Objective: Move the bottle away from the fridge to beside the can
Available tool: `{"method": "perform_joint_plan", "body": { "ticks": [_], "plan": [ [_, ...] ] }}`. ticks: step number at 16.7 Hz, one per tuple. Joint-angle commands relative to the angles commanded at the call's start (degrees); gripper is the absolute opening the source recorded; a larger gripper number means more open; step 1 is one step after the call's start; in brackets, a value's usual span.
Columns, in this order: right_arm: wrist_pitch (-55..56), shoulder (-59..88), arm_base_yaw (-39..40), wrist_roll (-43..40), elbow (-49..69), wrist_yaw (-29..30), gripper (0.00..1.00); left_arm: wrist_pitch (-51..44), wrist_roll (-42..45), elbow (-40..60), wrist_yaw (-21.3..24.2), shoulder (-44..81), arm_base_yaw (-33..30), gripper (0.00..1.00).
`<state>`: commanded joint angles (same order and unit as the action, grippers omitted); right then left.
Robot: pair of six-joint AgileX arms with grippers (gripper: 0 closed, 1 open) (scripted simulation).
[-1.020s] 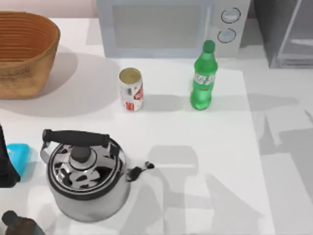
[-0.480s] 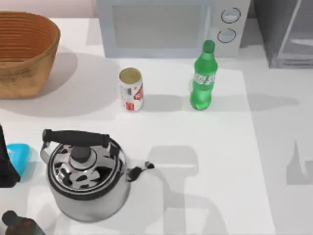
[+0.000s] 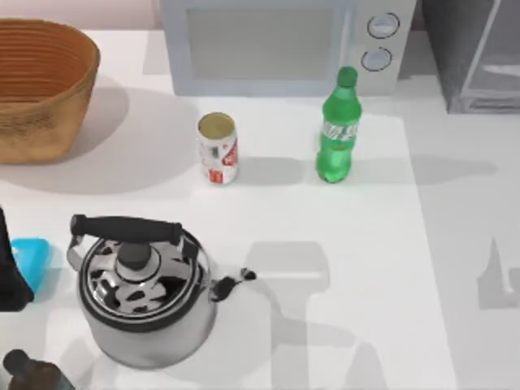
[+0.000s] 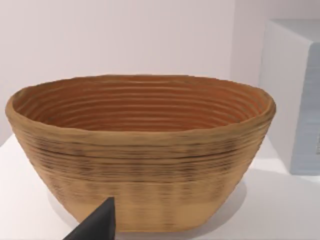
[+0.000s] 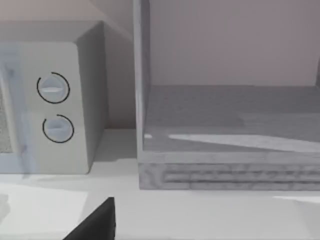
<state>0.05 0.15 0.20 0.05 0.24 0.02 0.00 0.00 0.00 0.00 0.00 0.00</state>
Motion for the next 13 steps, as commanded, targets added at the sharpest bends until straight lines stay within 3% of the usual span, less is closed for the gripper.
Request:
{"method": "perform_joint_plan", "body": {
  "ticks": [6,13],
  "plan": [
    [-12.8,-8.6,0.1,0.1,7.1,-0.2,1.0,0.0,0.0,0.0,0.0,0.0,0.0,1.0],
    [-47.5,-26.9,-0.2,0.1,22.2,-0.1,1.0,0.0,0.0,0.0,0.0,0.0,0.0,1.0]
  ]
}}
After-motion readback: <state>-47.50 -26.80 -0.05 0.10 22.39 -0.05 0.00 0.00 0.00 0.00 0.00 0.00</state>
